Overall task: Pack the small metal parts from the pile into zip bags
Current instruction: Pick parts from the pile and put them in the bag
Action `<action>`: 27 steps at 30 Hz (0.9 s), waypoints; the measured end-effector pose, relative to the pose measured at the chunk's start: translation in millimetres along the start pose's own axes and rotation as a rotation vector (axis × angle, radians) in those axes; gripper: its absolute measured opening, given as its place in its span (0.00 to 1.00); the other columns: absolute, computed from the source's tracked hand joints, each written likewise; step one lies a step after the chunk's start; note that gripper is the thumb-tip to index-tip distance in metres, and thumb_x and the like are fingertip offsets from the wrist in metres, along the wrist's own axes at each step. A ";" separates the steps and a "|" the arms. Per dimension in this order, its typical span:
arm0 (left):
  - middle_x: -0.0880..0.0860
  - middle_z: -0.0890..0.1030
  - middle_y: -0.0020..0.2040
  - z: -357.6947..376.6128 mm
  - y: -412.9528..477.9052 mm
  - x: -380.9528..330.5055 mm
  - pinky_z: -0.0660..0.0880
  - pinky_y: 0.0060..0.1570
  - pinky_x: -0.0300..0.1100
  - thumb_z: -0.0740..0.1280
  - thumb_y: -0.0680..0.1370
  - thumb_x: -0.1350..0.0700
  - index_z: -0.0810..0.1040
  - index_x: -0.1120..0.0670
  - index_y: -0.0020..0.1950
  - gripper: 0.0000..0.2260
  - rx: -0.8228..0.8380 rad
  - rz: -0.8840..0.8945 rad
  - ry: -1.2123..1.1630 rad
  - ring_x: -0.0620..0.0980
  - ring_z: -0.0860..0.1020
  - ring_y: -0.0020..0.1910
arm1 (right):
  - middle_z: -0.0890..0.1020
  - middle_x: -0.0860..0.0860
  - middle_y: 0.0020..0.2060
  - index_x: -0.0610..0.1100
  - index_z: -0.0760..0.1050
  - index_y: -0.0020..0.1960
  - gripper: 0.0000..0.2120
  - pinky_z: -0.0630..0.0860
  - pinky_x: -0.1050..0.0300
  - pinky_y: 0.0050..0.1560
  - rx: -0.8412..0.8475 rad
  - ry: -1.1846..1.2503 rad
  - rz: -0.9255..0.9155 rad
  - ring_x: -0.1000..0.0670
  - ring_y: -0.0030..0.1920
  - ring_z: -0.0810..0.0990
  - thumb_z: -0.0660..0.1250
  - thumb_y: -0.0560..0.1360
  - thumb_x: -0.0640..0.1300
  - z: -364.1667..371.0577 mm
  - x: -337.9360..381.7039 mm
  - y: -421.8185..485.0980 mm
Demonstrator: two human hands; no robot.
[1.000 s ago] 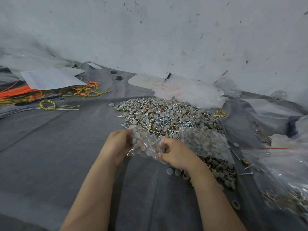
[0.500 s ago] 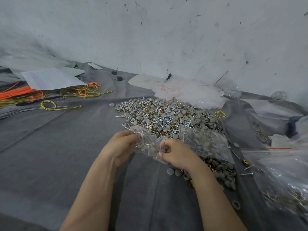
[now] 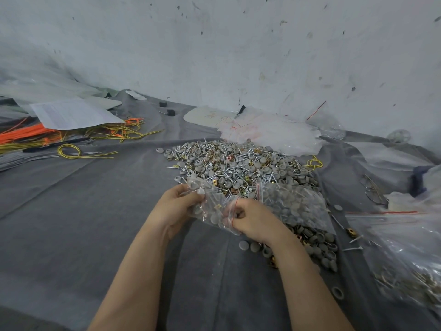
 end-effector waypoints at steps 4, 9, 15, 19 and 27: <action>0.55 0.81 0.32 -0.8 1.2 1.0 0.78 0.30 0.37 0.65 0.74 0.72 0.75 0.63 0.44 0.05 -0.009 0.002 0.025 0.47 0.79 0.26 | 0.82 0.54 0.44 0.55 0.76 0.43 0.08 0.78 0.51 0.54 -0.002 0.011 0.009 0.51 0.50 0.81 0.68 0.74 0.42 -0.1 -1.9 0.1; 0.53 0.79 0.28 -7.1 3.8 2.6 0.77 0.28 0.35 0.65 0.76 0.68 0.76 0.63 0.43 0.03 -0.043 0.001 0.065 0.45 0.77 0.24 | 0.82 0.54 0.44 0.55 0.76 0.44 0.07 0.78 0.51 0.53 0.005 0.022 0.008 0.51 0.49 0.80 0.68 0.73 0.42 0.4 -1.2 -0.3; 0.57 0.81 0.36 -4.8 3.2 2.0 0.77 0.37 0.44 0.67 0.74 0.70 0.76 0.61 0.43 0.05 -0.036 0.012 0.080 0.50 0.78 0.30 | 0.82 0.52 0.42 0.50 0.79 0.45 0.06 0.76 0.61 0.42 -0.004 -0.029 0.020 0.51 0.46 0.81 0.67 0.73 0.39 -0.7 -2.6 -0.1; 0.58 0.80 0.38 -7.4 4.1 2.3 0.78 0.40 0.46 0.67 0.74 0.70 0.76 0.63 0.46 0.04 -0.072 0.011 0.101 0.52 0.79 0.32 | 0.83 0.49 0.45 0.49 0.79 0.46 0.07 0.77 0.55 0.45 -0.006 -0.027 0.032 0.50 0.46 0.81 0.67 0.73 0.39 -0.8 -3.4 0.0; 0.56 0.77 0.30 -4.0 1.4 3.4 0.75 0.25 0.36 0.59 0.77 0.71 0.72 0.62 0.41 0.07 -0.054 -0.049 0.013 0.48 0.76 0.24 | 0.82 0.51 0.44 0.53 0.78 0.44 0.09 0.77 0.54 0.46 -0.001 -0.016 0.030 0.50 0.46 0.81 0.66 0.73 0.38 -0.5 -3.3 -0.5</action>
Point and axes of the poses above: each hand's wrist, its own y-axis towards the middle knuckle, its own z-axis out of the palm, x = y × z, the point moved 9 cm from there along y, towards the middle knuckle
